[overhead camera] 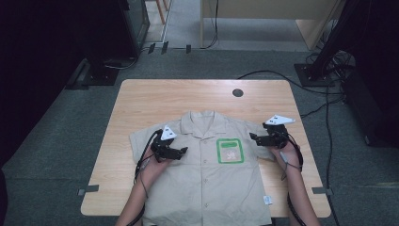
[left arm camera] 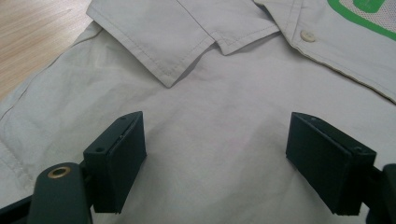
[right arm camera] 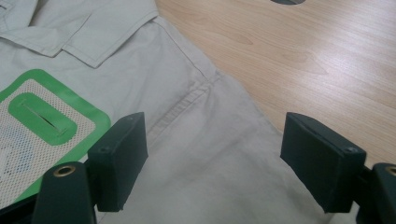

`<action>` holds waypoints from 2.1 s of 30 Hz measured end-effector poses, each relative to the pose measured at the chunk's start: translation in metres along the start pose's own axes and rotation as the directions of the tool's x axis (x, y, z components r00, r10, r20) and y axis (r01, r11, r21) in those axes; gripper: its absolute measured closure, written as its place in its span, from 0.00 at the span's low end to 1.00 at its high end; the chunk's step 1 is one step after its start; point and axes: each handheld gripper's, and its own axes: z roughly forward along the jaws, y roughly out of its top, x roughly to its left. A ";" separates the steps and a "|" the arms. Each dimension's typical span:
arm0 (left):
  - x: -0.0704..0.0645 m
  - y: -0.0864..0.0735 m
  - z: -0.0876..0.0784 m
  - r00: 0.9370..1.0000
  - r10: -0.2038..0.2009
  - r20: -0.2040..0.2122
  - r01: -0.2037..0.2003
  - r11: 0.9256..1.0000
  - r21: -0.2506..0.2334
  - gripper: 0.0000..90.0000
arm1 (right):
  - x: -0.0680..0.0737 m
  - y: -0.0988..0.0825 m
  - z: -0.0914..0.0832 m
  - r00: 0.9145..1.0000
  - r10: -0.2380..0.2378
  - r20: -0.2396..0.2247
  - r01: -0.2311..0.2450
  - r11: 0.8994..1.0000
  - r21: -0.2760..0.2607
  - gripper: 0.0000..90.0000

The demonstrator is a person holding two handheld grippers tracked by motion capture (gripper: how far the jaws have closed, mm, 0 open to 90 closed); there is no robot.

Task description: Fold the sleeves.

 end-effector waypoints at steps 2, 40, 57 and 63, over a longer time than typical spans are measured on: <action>0.000 0.000 0.000 1.000 0.000 0.000 0.000 1.000 0.000 0.22 | -0.002 -0.001 -0.001 1.000 0.006 0.001 -0.006 1.000 0.000 0.25; 0.000 0.000 0.000 1.000 0.000 0.000 0.000 1.000 0.000 0.22 | -0.018 -0.009 -0.007 0.999 0.030 0.013 -0.030 0.999 0.012 0.26; 0.000 0.000 0.000 1.000 0.000 0.000 0.000 1.000 0.000 0.22 | -0.030 -0.017 -0.010 0.997 0.056 0.045 -0.056 0.998 0.012 0.29; 0.000 0.000 0.000 1.000 0.000 0.000 0.000 1.000 0.000 0.22 | -0.032 -0.019 -0.009 0.997 0.058 0.054 -0.059 0.998 0.019 0.30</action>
